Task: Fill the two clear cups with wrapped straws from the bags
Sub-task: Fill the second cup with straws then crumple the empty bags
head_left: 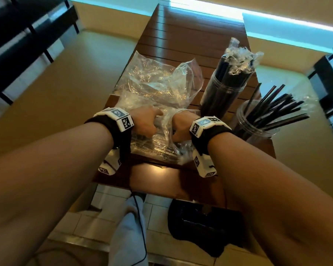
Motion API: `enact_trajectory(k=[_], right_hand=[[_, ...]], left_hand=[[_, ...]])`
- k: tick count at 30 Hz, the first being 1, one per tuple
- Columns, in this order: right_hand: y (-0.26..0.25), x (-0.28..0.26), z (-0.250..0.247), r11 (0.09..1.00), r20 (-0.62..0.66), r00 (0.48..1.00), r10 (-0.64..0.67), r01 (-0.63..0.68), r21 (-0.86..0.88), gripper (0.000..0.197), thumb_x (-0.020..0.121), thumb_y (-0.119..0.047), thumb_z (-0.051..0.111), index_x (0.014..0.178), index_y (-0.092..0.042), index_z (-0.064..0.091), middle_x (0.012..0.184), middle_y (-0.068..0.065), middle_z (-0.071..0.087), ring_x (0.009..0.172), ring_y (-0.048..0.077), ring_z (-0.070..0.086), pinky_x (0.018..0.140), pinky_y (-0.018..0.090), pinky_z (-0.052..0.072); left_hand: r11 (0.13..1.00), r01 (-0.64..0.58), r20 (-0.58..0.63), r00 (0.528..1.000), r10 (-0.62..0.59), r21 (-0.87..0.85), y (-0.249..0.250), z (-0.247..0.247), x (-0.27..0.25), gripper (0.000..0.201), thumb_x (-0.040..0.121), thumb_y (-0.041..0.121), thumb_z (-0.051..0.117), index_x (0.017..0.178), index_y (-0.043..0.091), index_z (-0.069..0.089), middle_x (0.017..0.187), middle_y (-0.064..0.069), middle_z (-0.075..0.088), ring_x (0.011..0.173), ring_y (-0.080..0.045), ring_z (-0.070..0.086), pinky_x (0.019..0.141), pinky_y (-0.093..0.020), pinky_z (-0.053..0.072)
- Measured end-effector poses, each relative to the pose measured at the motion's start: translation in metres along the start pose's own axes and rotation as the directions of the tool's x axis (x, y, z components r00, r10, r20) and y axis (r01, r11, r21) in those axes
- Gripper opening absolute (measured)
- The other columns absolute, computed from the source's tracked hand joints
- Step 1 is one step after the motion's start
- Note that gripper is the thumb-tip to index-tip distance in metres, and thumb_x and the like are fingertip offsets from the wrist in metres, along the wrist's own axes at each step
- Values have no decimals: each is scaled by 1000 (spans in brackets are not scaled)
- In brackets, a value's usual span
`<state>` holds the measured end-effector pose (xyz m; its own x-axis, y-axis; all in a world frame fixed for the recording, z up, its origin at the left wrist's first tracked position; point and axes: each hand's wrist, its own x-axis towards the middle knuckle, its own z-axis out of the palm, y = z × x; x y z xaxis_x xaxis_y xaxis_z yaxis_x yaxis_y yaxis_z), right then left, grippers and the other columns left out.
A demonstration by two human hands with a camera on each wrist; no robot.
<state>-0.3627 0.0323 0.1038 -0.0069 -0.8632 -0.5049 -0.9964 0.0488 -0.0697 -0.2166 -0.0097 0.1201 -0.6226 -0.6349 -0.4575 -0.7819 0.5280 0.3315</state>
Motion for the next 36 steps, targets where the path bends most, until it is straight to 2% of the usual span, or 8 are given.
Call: enact_trajectory(k=[4,9,13,15,19,24,30,36], right_hand=[[-7,-9,-3,999,3,1000,23,-23,-31,22,63,-27,74,73,-19,55,80,2,60,73,27,62,71,37,58],[-9,-15,-4,999,42,998,41,-40,-37,21,65,-27,74,70,-20,55,83,5,61,76,30,63,73,40,59],[-8,-27,1,998,3,998,69,-69,-11,21,75,-25,71,69,-14,54,76,3,58,73,27,61,64,29,49],[-4,-23,9,997,-25,997,72,-71,10,13,79,-26,68,83,-15,62,78,1,54,71,24,57,65,28,46],[17,8,37,1000,-21,999,29,-29,10,41,71,-47,67,105,-23,65,101,1,65,77,22,58,66,21,51],[3,-23,17,999,-202,979,38,-41,-10,40,86,-19,62,124,-8,59,123,13,61,105,35,62,79,32,47],[6,-33,10,987,-280,960,-29,-16,-159,31,89,-21,57,119,-14,61,114,7,66,97,31,66,72,33,51],[21,-67,-20,949,-322,947,-5,-97,-301,19,89,-35,57,94,-19,66,72,-1,57,66,26,60,58,31,43]], left_hand=[[994,-15,20,1000,13,104,-3,8,-3,115,61,45,89,154,25,23,148,-4,35,130,-29,44,108,-43,41],[953,-39,-46,997,56,302,-8,22,-2,127,48,78,77,152,31,20,155,0,29,138,-28,35,115,-56,22],[984,-8,-58,998,19,180,-19,36,-5,130,55,80,72,155,36,2,164,1,0,150,-29,8,119,-60,-3],[986,-23,-126,991,44,164,-21,46,-6,131,53,87,65,155,36,2,164,-1,0,151,-28,4,118,-60,-5],[992,-50,-298,951,82,114,-28,62,-3,137,43,97,54,155,35,5,164,-1,6,151,-26,5,119,-57,-6],[995,-83,-399,912,98,55,-35,69,-3,141,38,100,49,155,35,6,164,0,7,151,-24,5,120,-54,-7],[997,-81,-400,913,81,18,-39,67,2,144,39,98,55,155,31,2,163,0,8,150,-24,9,121,-55,-1],[998,-58,-349,936,43,-32,-38,62,4,144,45,90,66,156,27,0,163,0,10,149,-25,13,121,-56,4]])
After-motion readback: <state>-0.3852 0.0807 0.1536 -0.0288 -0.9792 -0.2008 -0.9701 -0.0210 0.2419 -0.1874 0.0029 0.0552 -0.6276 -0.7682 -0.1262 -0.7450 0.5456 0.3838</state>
